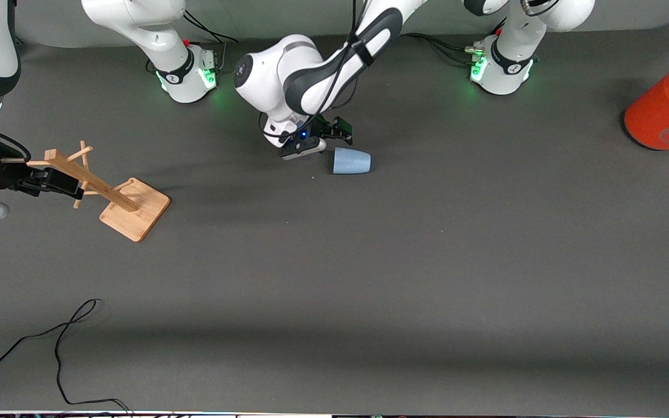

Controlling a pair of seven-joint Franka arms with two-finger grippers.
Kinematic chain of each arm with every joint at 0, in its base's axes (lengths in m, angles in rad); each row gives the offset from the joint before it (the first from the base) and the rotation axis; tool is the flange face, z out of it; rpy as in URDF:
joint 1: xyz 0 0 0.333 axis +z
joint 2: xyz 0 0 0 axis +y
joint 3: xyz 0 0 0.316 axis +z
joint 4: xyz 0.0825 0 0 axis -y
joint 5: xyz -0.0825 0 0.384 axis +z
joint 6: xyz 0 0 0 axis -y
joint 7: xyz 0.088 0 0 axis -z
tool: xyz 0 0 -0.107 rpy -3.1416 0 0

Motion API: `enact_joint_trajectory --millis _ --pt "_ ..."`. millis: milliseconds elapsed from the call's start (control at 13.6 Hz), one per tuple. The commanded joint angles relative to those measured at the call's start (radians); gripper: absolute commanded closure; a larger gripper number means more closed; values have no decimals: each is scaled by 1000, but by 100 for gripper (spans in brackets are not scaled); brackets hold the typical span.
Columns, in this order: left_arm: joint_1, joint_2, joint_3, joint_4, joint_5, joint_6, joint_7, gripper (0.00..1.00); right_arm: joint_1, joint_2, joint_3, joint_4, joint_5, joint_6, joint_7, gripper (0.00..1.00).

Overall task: Rotate and upright cup with both arms
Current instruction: 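Grasp the lying blue cup at its rim with the left gripper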

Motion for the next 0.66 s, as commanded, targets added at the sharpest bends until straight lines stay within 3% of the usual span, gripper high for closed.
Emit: enact_joint_trajectory --millis 0,590 --pt "-11 48 25 45 24 20 -53 0 0 -10 -4 -20 22 20 -25 0" --pt "-46 131 23 25 53 23 -114 0 7 29 0 -25 9 92 -15 0"
